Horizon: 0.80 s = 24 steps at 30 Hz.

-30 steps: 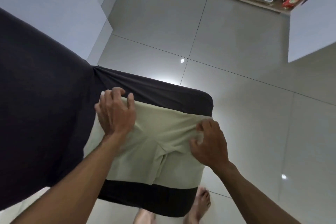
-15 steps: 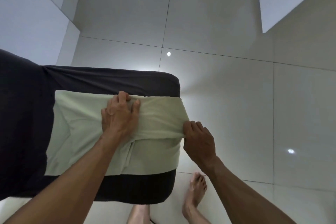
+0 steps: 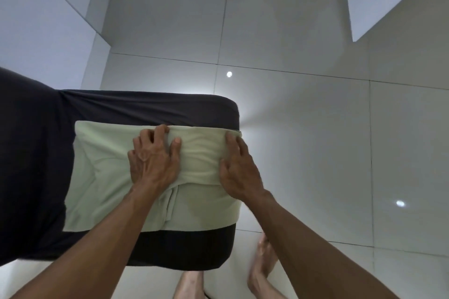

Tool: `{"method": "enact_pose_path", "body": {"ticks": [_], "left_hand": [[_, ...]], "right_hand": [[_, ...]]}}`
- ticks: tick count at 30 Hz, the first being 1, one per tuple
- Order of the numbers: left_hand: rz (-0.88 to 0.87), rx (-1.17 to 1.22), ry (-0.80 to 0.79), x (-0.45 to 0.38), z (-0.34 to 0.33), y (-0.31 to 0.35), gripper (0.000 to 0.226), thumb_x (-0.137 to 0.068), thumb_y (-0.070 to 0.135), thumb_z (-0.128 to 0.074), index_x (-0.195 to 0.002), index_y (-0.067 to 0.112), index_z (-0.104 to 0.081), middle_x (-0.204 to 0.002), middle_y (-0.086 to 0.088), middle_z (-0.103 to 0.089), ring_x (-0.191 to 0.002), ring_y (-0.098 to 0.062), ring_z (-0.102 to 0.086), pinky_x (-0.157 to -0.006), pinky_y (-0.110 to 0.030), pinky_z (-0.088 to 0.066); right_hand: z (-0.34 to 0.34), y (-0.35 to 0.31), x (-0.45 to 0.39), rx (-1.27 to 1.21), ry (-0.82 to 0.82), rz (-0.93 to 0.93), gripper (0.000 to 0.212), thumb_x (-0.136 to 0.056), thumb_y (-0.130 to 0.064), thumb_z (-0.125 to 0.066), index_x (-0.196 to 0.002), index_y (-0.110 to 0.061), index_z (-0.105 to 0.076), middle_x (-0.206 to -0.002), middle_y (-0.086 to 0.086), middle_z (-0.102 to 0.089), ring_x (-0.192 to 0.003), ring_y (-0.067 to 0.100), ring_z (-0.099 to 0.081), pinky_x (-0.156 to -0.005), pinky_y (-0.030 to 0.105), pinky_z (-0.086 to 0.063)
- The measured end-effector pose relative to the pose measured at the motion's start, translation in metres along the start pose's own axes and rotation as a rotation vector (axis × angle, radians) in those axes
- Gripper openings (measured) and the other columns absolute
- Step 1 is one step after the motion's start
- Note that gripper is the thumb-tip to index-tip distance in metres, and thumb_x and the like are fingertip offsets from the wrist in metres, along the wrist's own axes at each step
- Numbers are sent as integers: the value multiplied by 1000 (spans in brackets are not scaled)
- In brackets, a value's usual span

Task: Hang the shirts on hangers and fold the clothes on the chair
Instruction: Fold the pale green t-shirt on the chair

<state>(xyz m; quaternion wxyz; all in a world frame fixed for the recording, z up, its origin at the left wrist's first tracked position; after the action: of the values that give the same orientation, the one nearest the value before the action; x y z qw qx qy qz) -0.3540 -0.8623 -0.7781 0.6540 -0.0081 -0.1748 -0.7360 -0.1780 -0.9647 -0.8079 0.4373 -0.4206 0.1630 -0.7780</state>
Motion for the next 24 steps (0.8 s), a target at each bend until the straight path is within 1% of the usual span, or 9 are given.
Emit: {"method": "enact_pose_path", "body": {"ticks": [3,6,8,11,14,16,19,22,24], "left_hand": [[26,101,-26,-2,4,-8,37,-99,45,-44,-130,25,-45,-121,-7,-47,-111,-29,-45,-91,-48,-42],[62,193,14,-2,22,-30,35,-99,36,-47,-129,19,-50,-124,-9,-51,-115,-29,-48,-94,-47,-44],[81,165,42,-1,36,-53,29,-98,30,-52,-123,17,-54,-122,-8,-54,-114,-27,-49,-95,-45,-41],[55,88,44,7,52,-89,15,-95,28,-54,-105,17,-58,-109,-4,-58,-105,-26,-53,-92,-45,-42],[17,107,-18,18,57,-112,12,-93,30,-58,-87,20,-56,-92,2,-58,-92,-21,-55,-87,-45,-46],[-30,140,-61,29,56,-120,15,-92,32,-61,-82,25,-51,-86,7,-55,-86,-15,-51,-86,-45,-47],[-130,216,-107,47,53,-128,25,-88,51,-56,-77,28,-53,-81,14,-54,-81,-10,-50,-81,-39,-48],[-194,430,-219,59,51,-132,46,-84,70,-57,-78,25,-60,-76,11,-58,-76,-9,-55,-72,-33,-48],[-244,386,-291,64,53,-130,49,-72,72,-69,-85,26,-60,-81,13,-59,-80,-8,-56,-73,-28,-47]], "right_hand": [[5,-4,0,113,34,-88,64,-96,-31,-41,-154,-23,-16,-159,6,-26,-130,33,-46,-99,47,-44],[0,-43,18,351,225,316,58,-80,-29,-49,-136,-14,-50,-136,9,-52,-116,29,-53,-92,42,-48],[-22,-71,32,389,133,558,52,-75,-32,-53,-125,-19,-61,-123,3,-60,-108,26,-56,-90,41,-48],[-61,-100,47,557,-97,718,52,-66,-29,-64,-118,-23,-63,-117,1,-59,-104,26,-53,-84,41,-46],[-80,-112,46,651,-87,795,26,-66,-26,-72,-92,-24,-67,-101,1,-61,-99,27,-55,-79,40,-45],[-82,-112,43,623,-82,810,13,-74,-29,-64,-86,-25,-66,-93,-2,-63,-93,25,-56,-77,38,-45],[-78,-115,37,482,-187,703,19,-87,-35,-45,-91,-24,-61,-91,-4,-67,-89,23,-57,-77,38,-45],[-66,-123,29,183,-253,433,16,-97,-34,-50,-88,-21,-54,-80,0,-63,-77,23,-57,-70,39,-45],[-61,-127,24,63,-232,333,23,-99,-35,-52,-80,-23,-47,-71,-5,-56,-66,14,-53,-62,31,-41]]}}
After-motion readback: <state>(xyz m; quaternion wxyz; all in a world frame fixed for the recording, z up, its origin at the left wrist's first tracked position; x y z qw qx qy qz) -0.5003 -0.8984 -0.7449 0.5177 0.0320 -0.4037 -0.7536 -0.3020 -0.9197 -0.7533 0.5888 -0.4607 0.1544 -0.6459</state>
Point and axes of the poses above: each hand's wrist, its own x-axis away from the middle knuckle, its own z-axis out of the back of the hand, y = z × x, the point moved 3 cm from there along -x, towards the middle knuckle
